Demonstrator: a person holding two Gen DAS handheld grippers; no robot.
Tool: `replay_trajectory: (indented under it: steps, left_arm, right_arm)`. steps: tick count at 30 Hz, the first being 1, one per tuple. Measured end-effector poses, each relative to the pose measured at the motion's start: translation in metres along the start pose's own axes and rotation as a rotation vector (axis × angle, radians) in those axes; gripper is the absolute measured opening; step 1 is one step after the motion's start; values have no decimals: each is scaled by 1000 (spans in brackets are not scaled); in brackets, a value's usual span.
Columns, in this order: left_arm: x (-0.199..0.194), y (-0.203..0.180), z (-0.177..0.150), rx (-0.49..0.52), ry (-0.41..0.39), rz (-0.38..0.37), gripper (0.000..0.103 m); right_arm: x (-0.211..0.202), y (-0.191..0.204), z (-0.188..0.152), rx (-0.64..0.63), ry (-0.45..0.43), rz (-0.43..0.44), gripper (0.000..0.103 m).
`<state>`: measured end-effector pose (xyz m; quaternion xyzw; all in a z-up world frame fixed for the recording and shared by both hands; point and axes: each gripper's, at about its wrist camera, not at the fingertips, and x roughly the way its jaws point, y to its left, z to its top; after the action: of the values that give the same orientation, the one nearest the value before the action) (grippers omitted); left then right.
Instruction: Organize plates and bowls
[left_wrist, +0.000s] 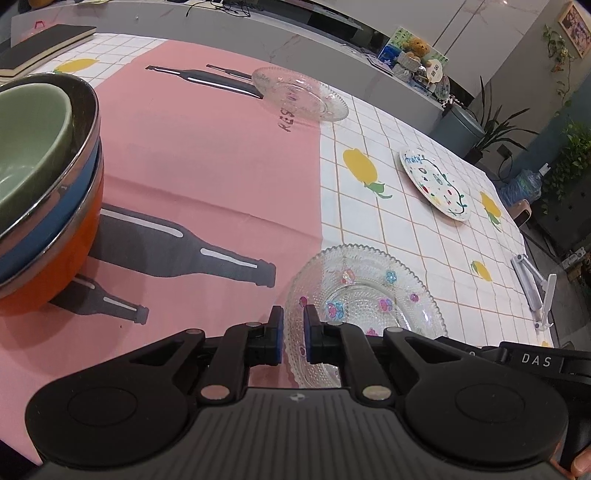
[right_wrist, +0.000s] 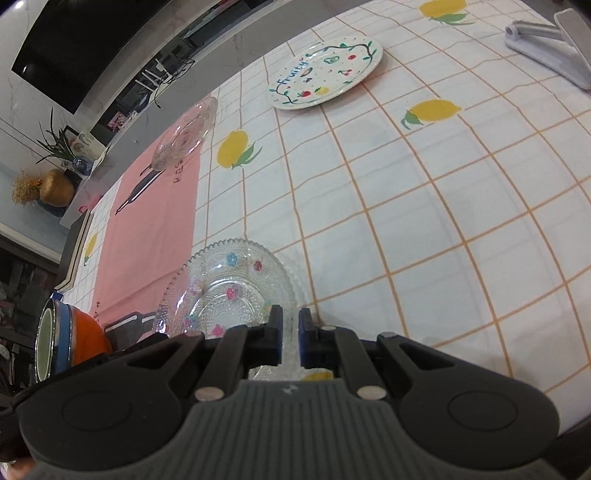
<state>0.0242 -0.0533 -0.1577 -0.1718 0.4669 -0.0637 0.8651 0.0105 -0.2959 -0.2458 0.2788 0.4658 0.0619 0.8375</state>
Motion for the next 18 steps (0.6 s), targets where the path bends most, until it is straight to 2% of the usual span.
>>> replay_trajectory:
  steps: [8,18]
  left_arm:
    - [3,-3,1,0,0,11,12]
    - [2,-2,4,5,13,35,13]
  right_arm:
    - [1,0,1,3,-31,-7,6]
    - [3,2,1,-11,-19,5,7]
